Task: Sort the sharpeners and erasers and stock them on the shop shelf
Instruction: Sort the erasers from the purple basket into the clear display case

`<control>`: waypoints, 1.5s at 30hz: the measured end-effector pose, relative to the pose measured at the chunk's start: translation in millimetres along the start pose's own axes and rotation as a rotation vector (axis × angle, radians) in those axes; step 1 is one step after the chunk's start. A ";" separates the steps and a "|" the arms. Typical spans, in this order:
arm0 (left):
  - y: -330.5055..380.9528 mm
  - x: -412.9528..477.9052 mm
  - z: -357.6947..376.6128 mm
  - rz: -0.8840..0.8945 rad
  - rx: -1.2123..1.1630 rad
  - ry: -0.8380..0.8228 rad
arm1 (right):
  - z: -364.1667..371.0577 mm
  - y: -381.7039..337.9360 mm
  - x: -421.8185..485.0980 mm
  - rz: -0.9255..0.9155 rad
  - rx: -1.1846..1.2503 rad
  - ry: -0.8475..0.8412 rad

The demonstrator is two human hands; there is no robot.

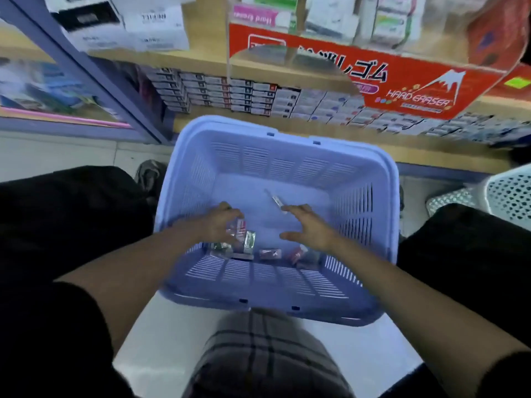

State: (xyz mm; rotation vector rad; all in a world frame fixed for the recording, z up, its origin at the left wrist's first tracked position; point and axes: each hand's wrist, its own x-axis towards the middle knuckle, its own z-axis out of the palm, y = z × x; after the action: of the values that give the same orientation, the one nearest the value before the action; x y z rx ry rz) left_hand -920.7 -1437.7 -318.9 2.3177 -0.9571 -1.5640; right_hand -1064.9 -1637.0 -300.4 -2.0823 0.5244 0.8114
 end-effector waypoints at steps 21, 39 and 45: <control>-12.0 63.3 103.2 -0.191 0.351 0.511 | 62.2 47.6 102.3 0.171 0.196 0.415; -6.4 70.2 70.9 -0.066 -0.256 0.117 | 38.0 9.6 22.0 0.457 1.055 0.334; 14.7 33.7 37.3 -0.033 -0.880 0.136 | 24.9 -14.9 -8.9 0.418 1.234 0.395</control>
State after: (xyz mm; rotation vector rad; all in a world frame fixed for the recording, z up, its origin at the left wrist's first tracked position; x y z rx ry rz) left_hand -951.6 -1462.1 -353.5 1.7595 -0.1201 -1.4045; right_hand -1071.1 -1607.5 -297.4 -0.9554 1.2975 0.1342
